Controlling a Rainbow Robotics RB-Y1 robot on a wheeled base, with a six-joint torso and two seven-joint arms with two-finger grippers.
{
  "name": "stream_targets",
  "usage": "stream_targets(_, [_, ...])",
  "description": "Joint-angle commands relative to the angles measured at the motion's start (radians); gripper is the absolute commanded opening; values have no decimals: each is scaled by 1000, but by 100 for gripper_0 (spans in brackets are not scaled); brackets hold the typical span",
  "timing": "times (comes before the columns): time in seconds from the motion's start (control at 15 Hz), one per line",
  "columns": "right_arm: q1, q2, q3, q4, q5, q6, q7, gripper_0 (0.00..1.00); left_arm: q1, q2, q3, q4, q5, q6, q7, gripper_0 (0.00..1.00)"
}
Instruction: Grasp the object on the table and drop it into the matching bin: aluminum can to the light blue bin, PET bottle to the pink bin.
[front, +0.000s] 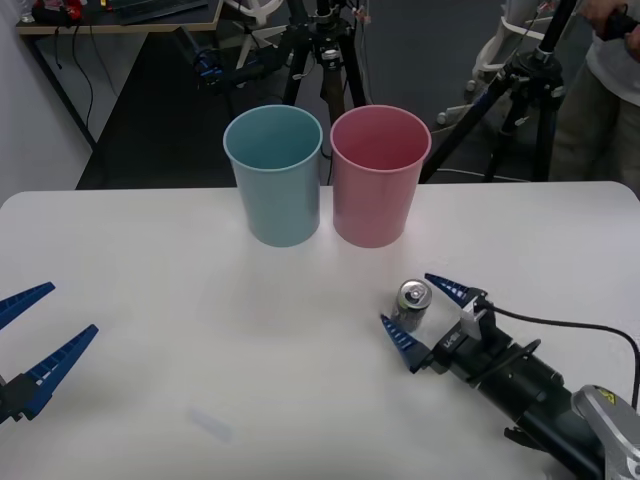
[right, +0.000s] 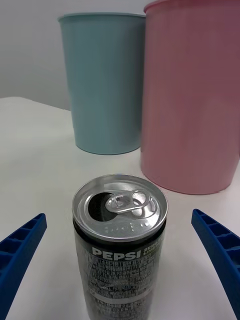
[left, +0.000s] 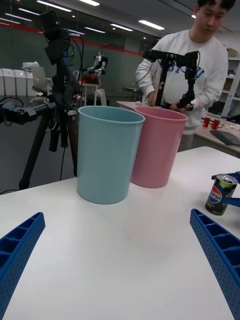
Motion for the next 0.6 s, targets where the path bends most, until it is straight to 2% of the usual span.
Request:
stream_targets(0.07, [-13,0,18,0,-5,27,-1,100,0,0,0,0,0,0,0,100])
stream_targets(0.6, [-34,0,46,18,-14,76,0,100,0,0,0,0,0,0,0,100])
